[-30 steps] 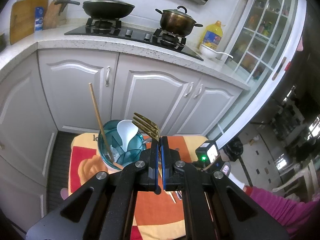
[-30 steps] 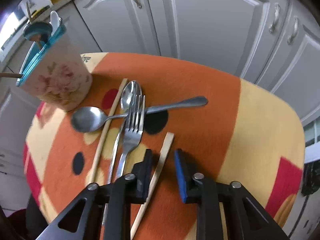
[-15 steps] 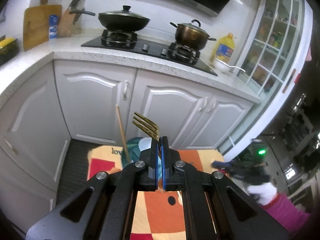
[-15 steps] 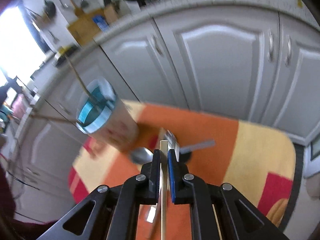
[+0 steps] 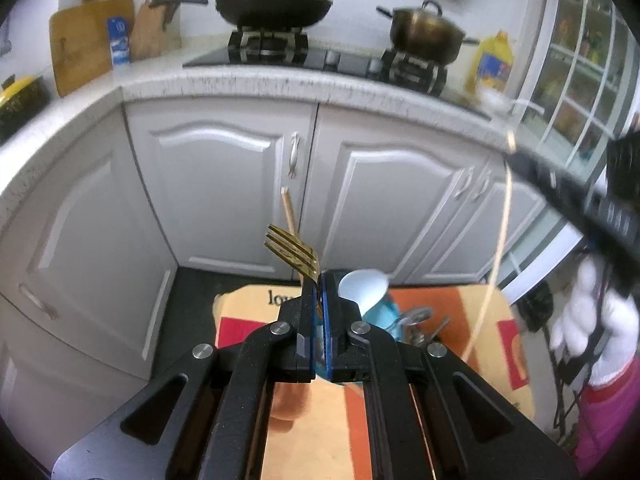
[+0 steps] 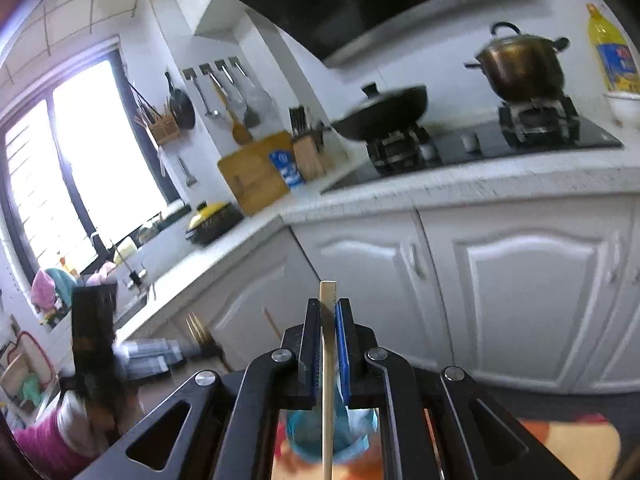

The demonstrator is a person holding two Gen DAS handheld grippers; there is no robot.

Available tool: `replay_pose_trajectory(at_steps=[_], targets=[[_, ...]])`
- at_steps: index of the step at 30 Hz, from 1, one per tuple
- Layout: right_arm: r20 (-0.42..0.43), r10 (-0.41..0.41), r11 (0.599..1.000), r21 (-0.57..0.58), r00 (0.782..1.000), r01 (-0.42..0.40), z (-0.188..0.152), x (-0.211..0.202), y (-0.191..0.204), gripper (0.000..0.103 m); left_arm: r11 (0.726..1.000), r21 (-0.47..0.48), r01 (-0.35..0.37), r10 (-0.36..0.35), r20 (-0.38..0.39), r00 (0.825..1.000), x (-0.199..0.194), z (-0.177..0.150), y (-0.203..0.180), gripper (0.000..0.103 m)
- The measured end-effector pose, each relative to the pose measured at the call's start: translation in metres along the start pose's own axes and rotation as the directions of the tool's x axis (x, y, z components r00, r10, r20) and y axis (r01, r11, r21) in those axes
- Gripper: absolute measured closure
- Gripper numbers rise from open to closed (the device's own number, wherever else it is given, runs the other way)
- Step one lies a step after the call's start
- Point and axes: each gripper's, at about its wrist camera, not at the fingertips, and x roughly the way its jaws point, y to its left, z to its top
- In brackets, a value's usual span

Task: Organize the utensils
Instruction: 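Lower the fork into the cup and open the left tool while the right tool releases the chopstick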

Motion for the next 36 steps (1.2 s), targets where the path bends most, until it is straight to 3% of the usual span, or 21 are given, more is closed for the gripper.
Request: replay_pose_trajectory(at_steps=[5, 15, 28, 33, 36], targets=[[0.019, -0.010, 1.000, -0.011, 1.000, 0.010, 0.006, 0.050, 0.003, 0.096, 1.000, 0.006, -0.023, 0.023, -0.042, 0.999, 0.026, -0.004, 0.005, 0.102], [0.042, -0.110, 0.988, -0.101, 0.993, 0.114, -0.022, 0.097, -0.019, 0.096, 0.998, 0.034, -0.049, 0.052, -0.091, 0.994, 0.064, -0.022, 0.002, 0.102], [-0.117, -0.085, 0.990, -0.125, 0.990, 0.070, -0.060, 0.078, -0.024, 0.096, 0.999, 0.012, -0.053, 0.054, -0.115, 0.992, 0.079, -0.037, 0.001, 0.102], [-0.191, -0.088, 0.988, -0.145, 0.978, 0.061, -0.074, 0.075, -0.019, 0.096, 0.999, 0.001, -0.048, 0.047, -0.122, 0.991, 0.079, -0.040, 0.000, 0.101], [-0.269, -0.090, 0.990, -0.129, 0.959, 0.057, -0.081, 0.083, -0.022, 0.096, 0.999, 0.003, -0.053, 0.053, -0.130, 0.990, 0.079, -0.041, 0.000, 0.094]])
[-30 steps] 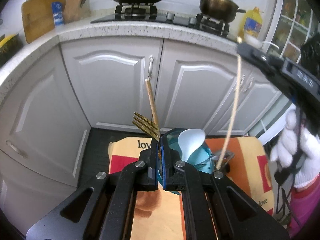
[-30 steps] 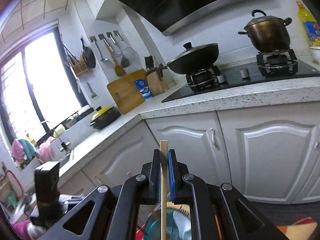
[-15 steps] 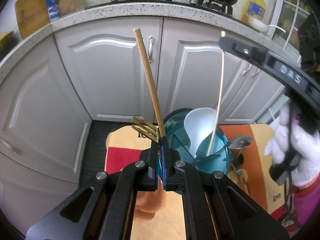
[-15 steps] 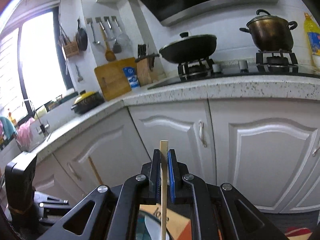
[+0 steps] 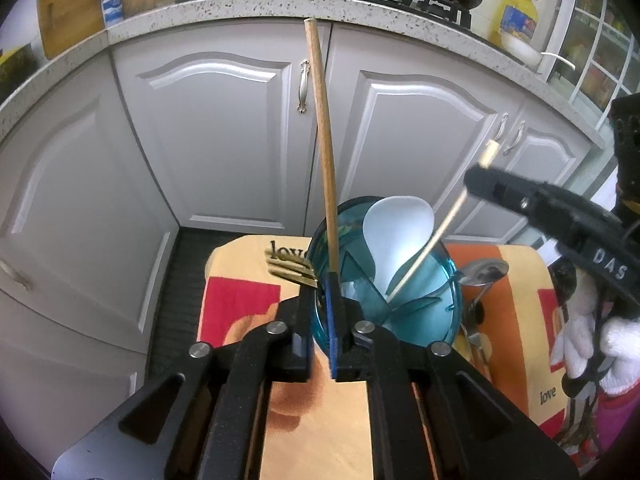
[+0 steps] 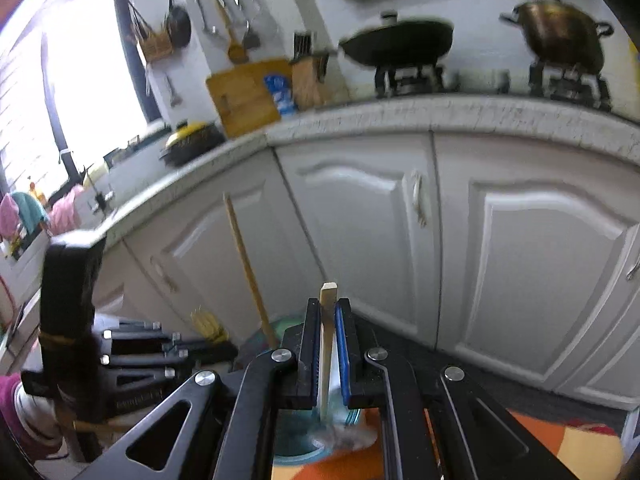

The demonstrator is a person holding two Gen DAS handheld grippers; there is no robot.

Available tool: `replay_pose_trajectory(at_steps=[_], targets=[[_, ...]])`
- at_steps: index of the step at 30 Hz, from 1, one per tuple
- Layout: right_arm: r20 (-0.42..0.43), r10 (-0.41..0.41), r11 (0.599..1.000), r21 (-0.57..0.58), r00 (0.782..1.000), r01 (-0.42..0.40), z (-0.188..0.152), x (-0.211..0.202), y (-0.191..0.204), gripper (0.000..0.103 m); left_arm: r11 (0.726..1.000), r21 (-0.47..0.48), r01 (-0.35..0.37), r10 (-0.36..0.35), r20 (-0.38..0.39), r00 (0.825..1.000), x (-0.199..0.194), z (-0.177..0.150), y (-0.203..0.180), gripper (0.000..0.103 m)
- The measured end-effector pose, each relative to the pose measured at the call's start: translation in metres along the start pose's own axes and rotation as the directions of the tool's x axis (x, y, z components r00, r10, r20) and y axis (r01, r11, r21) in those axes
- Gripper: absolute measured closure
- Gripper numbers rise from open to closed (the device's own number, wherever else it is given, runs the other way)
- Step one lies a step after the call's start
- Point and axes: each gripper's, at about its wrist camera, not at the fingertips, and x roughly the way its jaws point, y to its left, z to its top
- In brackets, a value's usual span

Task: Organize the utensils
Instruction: 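Lower the fork into the cup and open the left tool while the right tool releases the chopstick, then move both tools back down to the remaining utensils on the cloth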

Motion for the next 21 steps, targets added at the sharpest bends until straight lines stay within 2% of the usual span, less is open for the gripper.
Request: replay_pose_trajectory(at_steps=[2, 3, 4, 5, 6, 7, 13, 17, 21], targets=[[-0.039, -0.004, 1.000, 0.005, 0.999, 0.004, -0.002, 0.004, -0.001, 0.096, 1.000, -0.004, -0.001, 0.001, 0.000, 1.000, -0.002, -0.001, 0.001, 0.073], [-0.041, -0.008, 1.000, 0.003, 0.999, 0.008, -0.002, 0.004, -0.001, 0.095, 1.000, -0.008, 0.003, -0.003, 0.003, 1.000, -0.003, -0.002, 0.002, 0.069], [-0.041, -0.013, 1.000, -0.002, 0.999, 0.013, -0.002, 0.003, -0.001, 0.089, 1.000, -0.010, 0.006, -0.006, 0.006, 1.000, -0.004, -0.002, 0.002, 0.065], [-0.037, -0.017, 1.000, 0.001, 0.999, 0.017, -0.002, 0.001, -0.001, 0.083, 1.000, -0.010, 0.006, -0.006, 0.006, 1.000, -0.005, -0.002, 0.003, 0.064], [-0.034, -0.013, 1.000, 0.009, 0.999, 0.014, -0.002, 0.000, -0.002, 0.069, 1.000, -0.009, 0.004, -0.004, 0.006, 1.000, -0.006, -0.002, 0.003, 0.063], [-0.032, -0.001, 1.000, 0.023, 0.999, 0.002, -0.002, -0.001, -0.004, 0.065, 1.000, -0.009, 0.003, -0.003, 0.005, 1.000, -0.007, -0.002, 0.003, 0.062], [-0.023, 0.006, 0.998, 0.064, 1.000, -0.004, 0.000, -0.010, -0.007, 0.065, 1.000, -0.015, -0.006, 0.006, 0.015, 1.000, -0.017, -0.001, 0.003, 0.058], [-0.008, 0.008, 0.998, 0.068, 1.000, -0.008, 0.003, -0.022, -0.004, 0.065, 1.000, -0.027, -0.012, 0.013, 0.030, 0.999, -0.028, -0.002, 0.007, 0.050], [0.007, 0.005, 0.998, 0.055, 1.000, -0.005, 0.006, -0.035, 0.003, 0.065, 0.999, -0.036, -0.024, 0.026, 0.060, 0.998, -0.046, -0.001, 0.010, 0.049]])
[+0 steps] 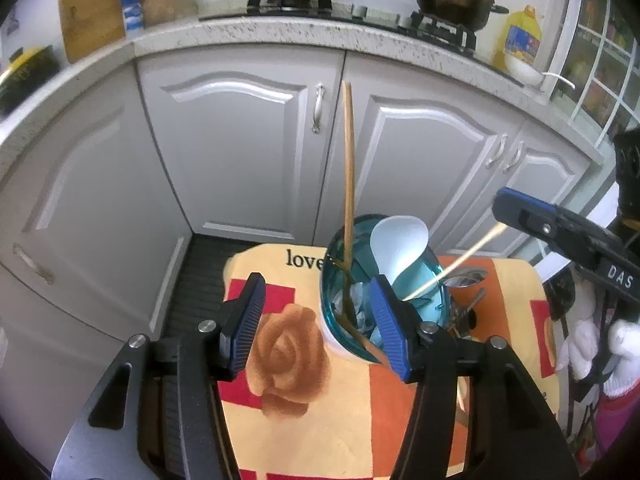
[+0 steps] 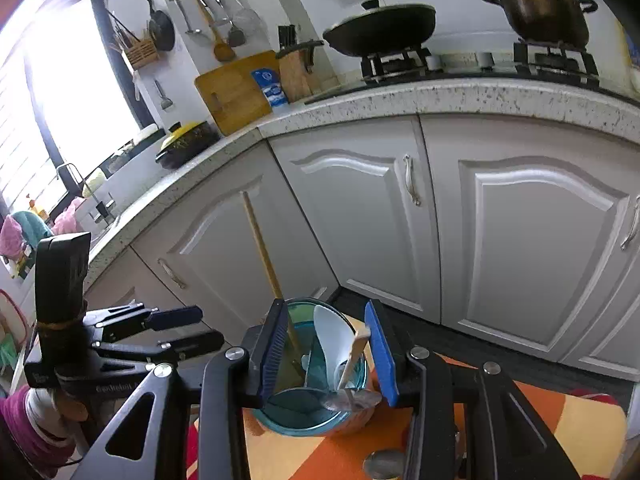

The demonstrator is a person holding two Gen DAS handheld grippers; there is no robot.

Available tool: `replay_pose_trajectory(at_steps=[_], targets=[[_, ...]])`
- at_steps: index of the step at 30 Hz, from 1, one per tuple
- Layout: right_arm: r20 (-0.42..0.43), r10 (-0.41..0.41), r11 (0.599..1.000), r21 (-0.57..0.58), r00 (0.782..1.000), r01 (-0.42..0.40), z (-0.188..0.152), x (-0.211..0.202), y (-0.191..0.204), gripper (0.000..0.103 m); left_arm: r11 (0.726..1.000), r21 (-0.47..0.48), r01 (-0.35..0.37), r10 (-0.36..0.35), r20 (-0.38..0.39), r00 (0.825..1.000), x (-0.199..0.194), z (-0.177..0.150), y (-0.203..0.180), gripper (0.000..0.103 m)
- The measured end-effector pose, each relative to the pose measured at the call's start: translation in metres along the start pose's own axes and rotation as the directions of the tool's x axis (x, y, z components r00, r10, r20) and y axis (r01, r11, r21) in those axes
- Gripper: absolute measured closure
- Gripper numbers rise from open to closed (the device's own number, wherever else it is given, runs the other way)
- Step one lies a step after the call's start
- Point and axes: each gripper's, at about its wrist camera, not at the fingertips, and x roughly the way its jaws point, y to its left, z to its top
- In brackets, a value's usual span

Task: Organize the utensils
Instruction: 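Move both tools back down to the remaining utensils on the cloth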

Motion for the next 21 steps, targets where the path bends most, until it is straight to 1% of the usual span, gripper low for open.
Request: replay_pose_trajectory(at_steps=[5, 10, 16, 21], targets=[[0.012, -0.012, 1.000, -0.018, 1.000, 0.012, -0.007, -0.019, 0.011, 0.064, 1.000, -0.015, -0.023, 0.024, 0.045, 0.999, -0.024, -0.001, 0.002, 0.049], [0.011, -0.036, 0.999, -0.041, 0.999, 0.036, -0.018, -0.032, 0.022, 0.062, 0.999, -0.040, -0.021, 0.024, 0.062, 0.998, -0.040, -0.006, 0.002, 0.049], [0.000, -0.069, 0.997, -0.044, 0.998, 0.069, -0.036, -0.054, 0.024, 0.061, 0.997, -0.067, 0.030, -0.024, 0.100, 0.995, -0.073, -0.016, 0.002, 0.049], [-0.022, -0.112, 0.993, -0.022, 0.993, 0.112, -0.062, -0.075, 0.007, 0.058, 0.996, -0.045, 0.082, -0.075, 0.132, 0.988, -0.101, -0.026, -0.010, 0.049]])
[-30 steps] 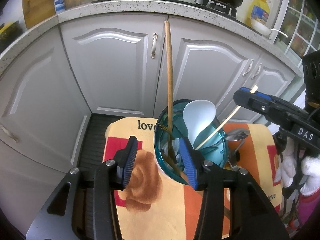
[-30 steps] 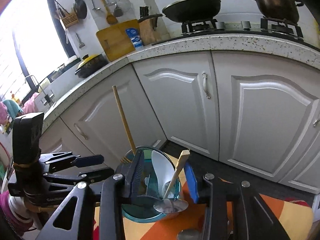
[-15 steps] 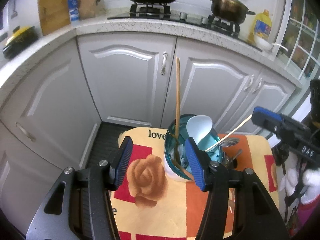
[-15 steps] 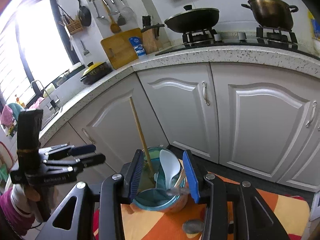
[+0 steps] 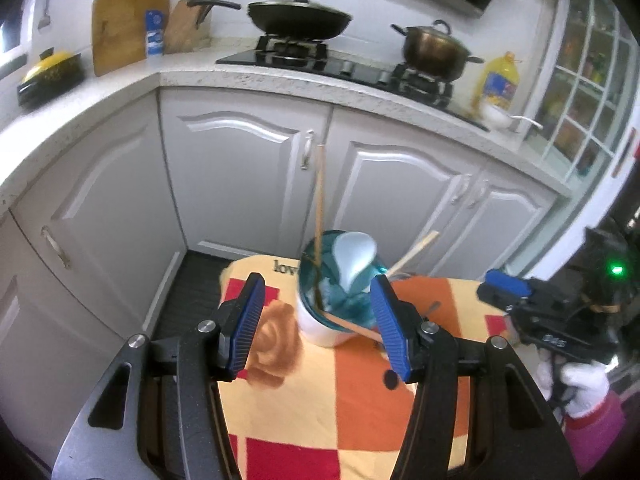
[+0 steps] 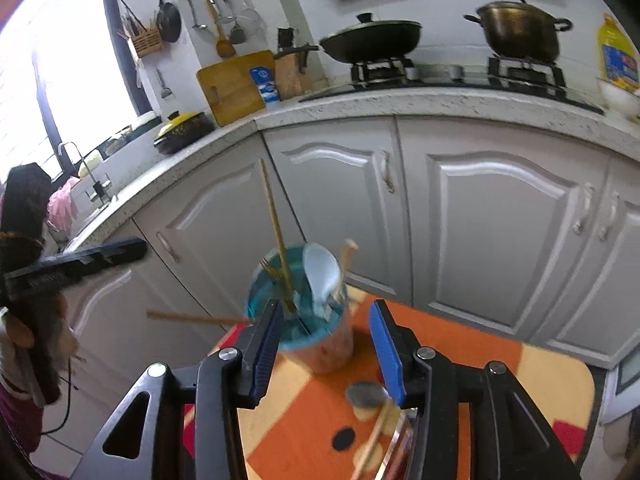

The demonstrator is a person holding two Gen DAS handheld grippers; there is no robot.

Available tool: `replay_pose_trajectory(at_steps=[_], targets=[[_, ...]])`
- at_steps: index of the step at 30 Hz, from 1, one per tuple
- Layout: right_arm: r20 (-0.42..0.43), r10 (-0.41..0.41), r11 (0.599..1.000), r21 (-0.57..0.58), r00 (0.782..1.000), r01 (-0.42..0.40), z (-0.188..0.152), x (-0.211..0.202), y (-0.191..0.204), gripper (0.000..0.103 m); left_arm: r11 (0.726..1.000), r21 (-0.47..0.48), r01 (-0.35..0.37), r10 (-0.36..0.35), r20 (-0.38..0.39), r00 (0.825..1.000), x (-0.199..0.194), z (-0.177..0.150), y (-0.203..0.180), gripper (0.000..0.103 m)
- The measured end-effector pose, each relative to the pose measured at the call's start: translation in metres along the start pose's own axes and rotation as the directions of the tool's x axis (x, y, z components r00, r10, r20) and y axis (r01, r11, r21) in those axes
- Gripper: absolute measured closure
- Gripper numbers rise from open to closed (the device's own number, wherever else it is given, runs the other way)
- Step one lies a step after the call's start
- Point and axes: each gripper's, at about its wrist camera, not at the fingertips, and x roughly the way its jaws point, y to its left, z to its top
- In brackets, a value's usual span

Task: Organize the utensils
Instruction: 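Move both tools back down to the remaining utensils on the cloth, then grasp a metal spoon with the left tool while the right tool grasps a silver fork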

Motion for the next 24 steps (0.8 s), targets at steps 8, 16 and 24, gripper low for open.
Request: replay_pose_trajectory(at_steps=[8, 16, 24], targets=[[-0.142, -0.060, 0.992, 0.104, 0.988, 0.075, -0.064, 0.017, -0.057, 0.057, 0.992, 0.057, 0.116, -0.113, -0.045, 0.993, -0.006, -0.030, -0.039, 0.049], [-0.270, -0.033, 0.979, 0.185, 0.962, 0.085, -0.115, 0.055, -0.083, 0.058, 0.986, -0.017, 0.165, -0.165, -0.182, 0.969, 0.057, -0.084, -0.065, 0.049], [-0.291, 0.010, 0.971, 0.230, 0.957, 0.059, -0.135, 0.072, -0.091, 0.058, 0.965, -0.215, 0.151, -0.198, -0.214, 0.957, 0.135, -0.117, -0.061, 0.049]])
